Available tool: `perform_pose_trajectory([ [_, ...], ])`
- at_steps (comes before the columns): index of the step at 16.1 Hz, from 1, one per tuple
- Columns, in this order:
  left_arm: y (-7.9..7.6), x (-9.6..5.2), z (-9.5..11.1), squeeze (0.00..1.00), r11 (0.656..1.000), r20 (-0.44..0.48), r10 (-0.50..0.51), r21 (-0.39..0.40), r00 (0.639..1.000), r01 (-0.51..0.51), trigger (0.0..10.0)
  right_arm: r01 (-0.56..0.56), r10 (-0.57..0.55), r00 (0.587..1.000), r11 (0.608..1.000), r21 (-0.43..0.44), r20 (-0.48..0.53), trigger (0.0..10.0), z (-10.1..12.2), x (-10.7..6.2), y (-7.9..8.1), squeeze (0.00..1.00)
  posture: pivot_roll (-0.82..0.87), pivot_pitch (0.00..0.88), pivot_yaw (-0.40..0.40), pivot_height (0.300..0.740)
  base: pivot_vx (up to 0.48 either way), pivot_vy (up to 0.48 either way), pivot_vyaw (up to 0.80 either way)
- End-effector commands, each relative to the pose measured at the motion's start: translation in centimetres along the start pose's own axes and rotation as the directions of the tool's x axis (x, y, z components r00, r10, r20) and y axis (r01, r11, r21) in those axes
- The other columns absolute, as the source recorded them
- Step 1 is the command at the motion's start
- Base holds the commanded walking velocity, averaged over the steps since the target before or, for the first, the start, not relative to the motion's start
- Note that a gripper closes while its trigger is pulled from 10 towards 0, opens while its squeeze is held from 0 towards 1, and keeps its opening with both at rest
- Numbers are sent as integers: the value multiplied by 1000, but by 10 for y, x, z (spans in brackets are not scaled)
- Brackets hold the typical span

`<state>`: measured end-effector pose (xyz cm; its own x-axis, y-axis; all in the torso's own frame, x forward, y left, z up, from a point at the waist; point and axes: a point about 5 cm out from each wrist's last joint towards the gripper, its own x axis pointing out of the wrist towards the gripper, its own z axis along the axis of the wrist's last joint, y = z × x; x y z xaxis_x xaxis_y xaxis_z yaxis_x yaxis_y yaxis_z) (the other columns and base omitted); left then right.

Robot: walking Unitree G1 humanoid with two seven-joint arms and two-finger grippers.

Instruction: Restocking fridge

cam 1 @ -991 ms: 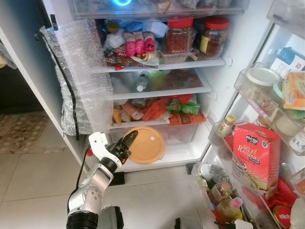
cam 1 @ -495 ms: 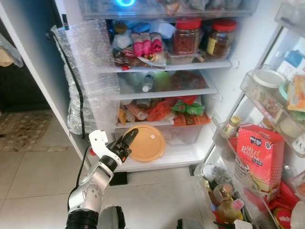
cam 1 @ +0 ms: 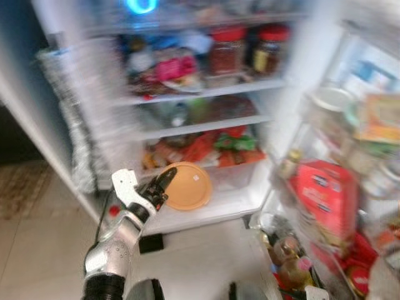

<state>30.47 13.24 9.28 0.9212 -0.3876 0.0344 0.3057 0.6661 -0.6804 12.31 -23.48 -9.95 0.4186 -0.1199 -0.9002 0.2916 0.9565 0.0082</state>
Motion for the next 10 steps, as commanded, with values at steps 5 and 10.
perform_pose_trajectory([
  [5, 1, 0, 2, 0, 1000, -8, -5, 18, 1000, 5, 10000, -7, 7, 1000, 1000, 3, 4, 10000, 2, 1, 3, 0, -224, 66, -7, 632, 280, 0, 0],
  [10, 0, 0, 0, 0, 1000, -23, -14, 20, 1000, 14, 10000, -9, 9, 1000, 1000, 5, 5, 10000, 2, 1, 3, 0, -222, 65, -5, 632, 283, 0, 0],
])
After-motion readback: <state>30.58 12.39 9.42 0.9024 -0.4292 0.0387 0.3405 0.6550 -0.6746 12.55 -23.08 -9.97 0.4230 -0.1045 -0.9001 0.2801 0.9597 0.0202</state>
